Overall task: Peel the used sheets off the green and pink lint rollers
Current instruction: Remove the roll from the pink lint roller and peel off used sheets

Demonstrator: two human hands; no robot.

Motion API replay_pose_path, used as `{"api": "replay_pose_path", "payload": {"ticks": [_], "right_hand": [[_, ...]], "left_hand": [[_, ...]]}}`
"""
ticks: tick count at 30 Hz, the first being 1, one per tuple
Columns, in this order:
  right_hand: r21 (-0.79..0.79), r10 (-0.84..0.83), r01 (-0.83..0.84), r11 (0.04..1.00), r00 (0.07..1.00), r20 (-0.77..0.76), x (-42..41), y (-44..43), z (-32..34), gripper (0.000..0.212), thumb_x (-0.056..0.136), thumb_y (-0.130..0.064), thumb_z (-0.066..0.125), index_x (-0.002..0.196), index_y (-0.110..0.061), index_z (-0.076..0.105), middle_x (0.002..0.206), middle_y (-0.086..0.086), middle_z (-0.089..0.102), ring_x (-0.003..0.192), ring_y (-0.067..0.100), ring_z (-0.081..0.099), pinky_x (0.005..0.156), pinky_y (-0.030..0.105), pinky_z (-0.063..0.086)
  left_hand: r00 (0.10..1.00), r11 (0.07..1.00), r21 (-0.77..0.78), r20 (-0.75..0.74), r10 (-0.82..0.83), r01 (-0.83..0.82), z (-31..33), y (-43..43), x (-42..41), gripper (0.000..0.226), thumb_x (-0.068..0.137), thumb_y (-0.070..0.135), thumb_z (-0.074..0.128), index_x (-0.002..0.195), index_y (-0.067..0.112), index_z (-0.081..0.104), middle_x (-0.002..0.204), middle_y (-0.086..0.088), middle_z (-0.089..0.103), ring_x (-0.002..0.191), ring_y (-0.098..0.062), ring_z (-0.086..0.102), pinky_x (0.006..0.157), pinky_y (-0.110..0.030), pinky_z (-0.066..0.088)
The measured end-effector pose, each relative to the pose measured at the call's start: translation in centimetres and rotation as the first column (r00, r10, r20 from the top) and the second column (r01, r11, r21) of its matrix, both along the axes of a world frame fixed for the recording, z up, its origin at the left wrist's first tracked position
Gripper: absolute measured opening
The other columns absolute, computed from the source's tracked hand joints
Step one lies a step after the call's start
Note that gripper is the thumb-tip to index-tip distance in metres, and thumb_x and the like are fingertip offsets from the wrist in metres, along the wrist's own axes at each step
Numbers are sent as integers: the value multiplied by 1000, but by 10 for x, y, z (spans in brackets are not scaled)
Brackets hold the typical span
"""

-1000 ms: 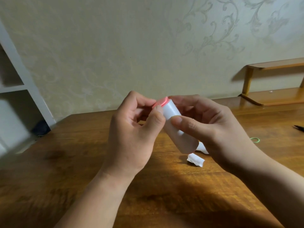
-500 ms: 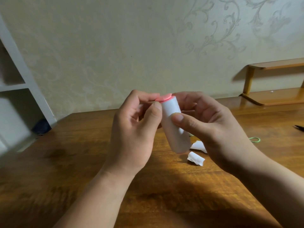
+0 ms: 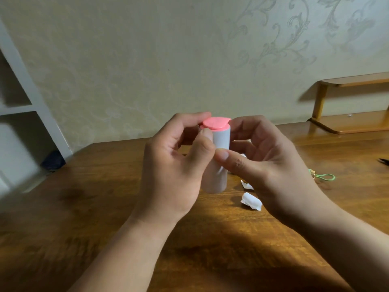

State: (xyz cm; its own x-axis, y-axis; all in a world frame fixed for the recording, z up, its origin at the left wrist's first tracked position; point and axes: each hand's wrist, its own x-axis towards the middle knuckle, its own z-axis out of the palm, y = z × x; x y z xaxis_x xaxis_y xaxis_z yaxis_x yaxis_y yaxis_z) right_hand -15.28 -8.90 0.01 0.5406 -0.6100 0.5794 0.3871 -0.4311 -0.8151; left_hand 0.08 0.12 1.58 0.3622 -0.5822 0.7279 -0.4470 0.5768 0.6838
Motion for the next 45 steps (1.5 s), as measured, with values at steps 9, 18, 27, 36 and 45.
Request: {"api": "replay_pose_path", "payload": {"ticks": [9, 18, 27, 36, 45], "right_hand": [[38, 14, -14, 999, 1000, 5, -1, 4, 3, 41, 85, -25, 84, 121, -16, 67, 111, -2, 79, 98, 16, 79, 81, 33, 65], [42, 16, -17, 999, 1000, 15, -1, 2, 4, 41, 86, -25, 84, 122, -15, 67, 111, 0, 79, 101, 18, 80, 80, 34, 64], [45, 5, -5, 999, 1000, 12, -1, -2, 3, 45, 85, -36, 85, 124, -19, 69, 117, 3, 81, 109, 20, 79, 83, 29, 61], [-66, -116, 115, 991, 993, -7, -3, -4, 0, 39, 93, -31, 81, 128, -20, 68, 121, -1, 80, 116, 20, 76, 96, 48, 64], [-81, -155, 154, 985, 988, -10, -4, -6, 1, 39, 93, -30, 81, 129, -22, 67, 121, -5, 79, 117, 15, 76, 97, 42, 64]], "left_hand": [[992, 996, -12, 86, 89, -88, -3, 3, 1, 37, 100, 34, 59, 130, 21, 75, 114, 8, 81, 105, -12, 78, 81, -19, 60], [988, 995, -27, 118, 103, -100, -1, 4, -2, 32, 105, 34, 60, 130, 22, 75, 110, 17, 78, 100, -1, 74, 80, -11, 54], [993, 995, 8, 72, 94, -95, -3, 3, 1, 39, 108, 19, 56, 145, 17, 67, 109, 2, 83, 103, -18, 79, 84, -35, 68], [992, 997, 61, 122, 35, -43, -1, 3, 1, 16, 106, 28, 67, 104, 14, 59, 84, 0, 65, 76, -15, 64, 66, -35, 56], [994, 993, 115, 106, 12, -24, -2, 3, 3, 6, 105, 20, 62, 110, 16, 63, 97, -8, 73, 92, -30, 71, 79, -49, 64]]}}
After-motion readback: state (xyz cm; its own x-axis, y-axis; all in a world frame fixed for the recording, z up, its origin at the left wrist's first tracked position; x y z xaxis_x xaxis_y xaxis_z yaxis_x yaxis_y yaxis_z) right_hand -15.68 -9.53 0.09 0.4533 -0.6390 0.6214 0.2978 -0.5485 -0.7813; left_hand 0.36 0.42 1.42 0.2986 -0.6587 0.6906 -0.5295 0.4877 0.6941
